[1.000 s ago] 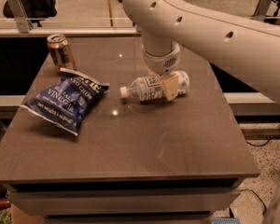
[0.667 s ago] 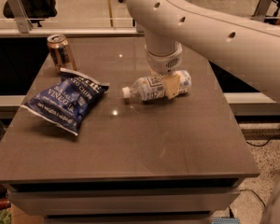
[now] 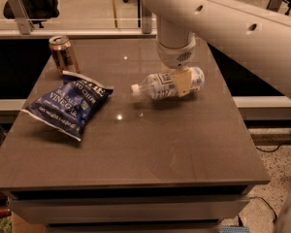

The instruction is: Pick blue plastic bottle

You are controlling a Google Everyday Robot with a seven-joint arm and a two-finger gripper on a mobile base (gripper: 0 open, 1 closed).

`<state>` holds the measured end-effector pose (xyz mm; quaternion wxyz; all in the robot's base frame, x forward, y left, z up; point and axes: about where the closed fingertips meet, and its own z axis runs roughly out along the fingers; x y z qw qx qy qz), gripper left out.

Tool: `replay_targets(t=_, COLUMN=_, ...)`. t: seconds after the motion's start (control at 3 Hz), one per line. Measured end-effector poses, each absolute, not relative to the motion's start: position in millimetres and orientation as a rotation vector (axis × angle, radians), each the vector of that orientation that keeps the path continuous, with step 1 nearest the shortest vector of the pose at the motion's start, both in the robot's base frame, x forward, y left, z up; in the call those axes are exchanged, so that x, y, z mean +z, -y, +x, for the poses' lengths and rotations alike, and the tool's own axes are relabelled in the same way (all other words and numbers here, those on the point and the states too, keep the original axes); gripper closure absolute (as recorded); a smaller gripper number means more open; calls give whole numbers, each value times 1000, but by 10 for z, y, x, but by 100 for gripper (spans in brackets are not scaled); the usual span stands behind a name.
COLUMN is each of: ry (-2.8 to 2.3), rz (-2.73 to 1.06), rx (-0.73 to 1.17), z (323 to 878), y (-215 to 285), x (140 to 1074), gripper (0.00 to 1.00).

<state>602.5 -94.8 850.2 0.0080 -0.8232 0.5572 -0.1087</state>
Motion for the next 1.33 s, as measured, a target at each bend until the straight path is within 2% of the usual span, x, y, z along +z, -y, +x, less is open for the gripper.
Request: replay_targets(t=1.33, ry=-1667, rz=-2396, rx=-407, z=5982, y=867, x=9488, gripper=100)
